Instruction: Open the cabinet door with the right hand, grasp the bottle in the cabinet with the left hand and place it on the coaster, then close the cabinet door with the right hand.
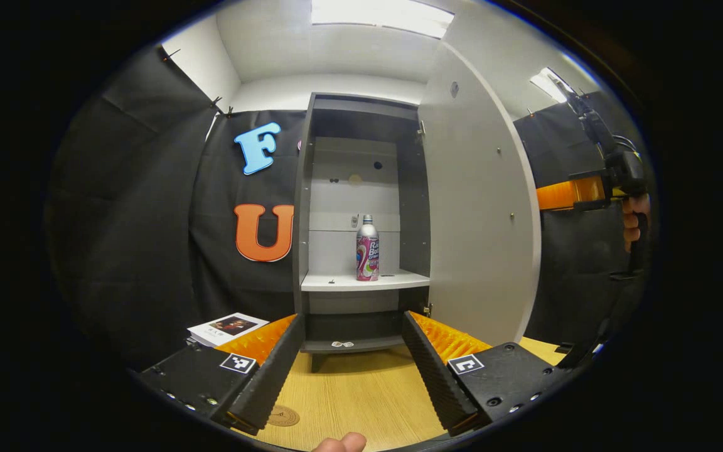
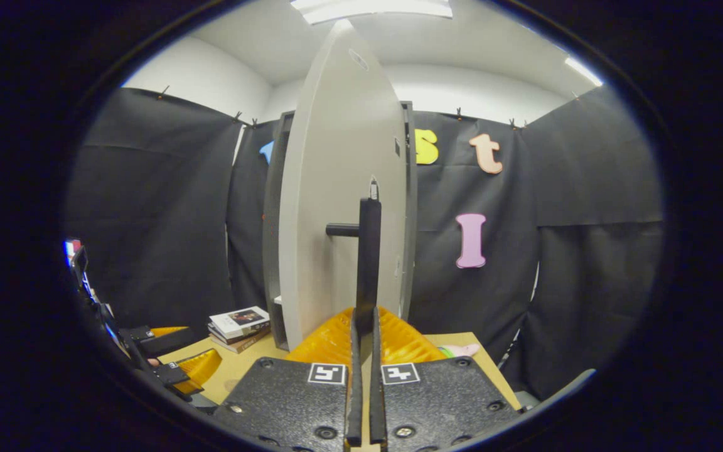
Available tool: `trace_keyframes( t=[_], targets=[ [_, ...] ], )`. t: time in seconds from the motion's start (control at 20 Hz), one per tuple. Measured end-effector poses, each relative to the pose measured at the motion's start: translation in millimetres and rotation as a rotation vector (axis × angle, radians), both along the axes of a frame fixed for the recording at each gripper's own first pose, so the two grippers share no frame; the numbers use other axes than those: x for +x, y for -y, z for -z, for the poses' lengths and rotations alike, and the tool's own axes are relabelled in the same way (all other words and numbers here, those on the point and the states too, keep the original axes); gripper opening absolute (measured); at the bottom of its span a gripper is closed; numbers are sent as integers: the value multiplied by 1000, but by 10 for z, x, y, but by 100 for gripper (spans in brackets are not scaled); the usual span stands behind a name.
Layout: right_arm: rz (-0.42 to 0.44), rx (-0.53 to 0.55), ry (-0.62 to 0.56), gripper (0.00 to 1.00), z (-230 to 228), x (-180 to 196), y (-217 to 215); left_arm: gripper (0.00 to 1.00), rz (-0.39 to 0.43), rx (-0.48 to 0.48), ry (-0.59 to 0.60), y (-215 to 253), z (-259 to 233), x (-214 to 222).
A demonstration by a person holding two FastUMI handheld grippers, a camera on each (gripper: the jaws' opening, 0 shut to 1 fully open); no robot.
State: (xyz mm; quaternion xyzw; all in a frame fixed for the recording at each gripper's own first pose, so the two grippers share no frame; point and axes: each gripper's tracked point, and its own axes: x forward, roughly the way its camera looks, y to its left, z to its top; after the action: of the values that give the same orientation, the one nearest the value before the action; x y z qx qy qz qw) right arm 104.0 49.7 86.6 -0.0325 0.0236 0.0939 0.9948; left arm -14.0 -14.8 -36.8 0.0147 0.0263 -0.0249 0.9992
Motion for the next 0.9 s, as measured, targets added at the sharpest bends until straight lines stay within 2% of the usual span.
trace_keyframes(
  t=[0.3, 0.55, 0.75, 0.9],
  targets=[
    [55, 22, 11, 4, -18, 23, 322, 95, 25, 3, -5, 157, 34, 0],
    [153, 24, 21, 4, -29, 72, 695, 95, 25, 15, -10, 209, 42, -42],
    [84, 77, 15, 4, -14, 70, 654, 95, 18, 15, -16, 211, 57, -40],
    [106, 13, 42, 4, -26, 80, 737, 95, 10, 21, -14, 216, 44, -48]
  ],
)
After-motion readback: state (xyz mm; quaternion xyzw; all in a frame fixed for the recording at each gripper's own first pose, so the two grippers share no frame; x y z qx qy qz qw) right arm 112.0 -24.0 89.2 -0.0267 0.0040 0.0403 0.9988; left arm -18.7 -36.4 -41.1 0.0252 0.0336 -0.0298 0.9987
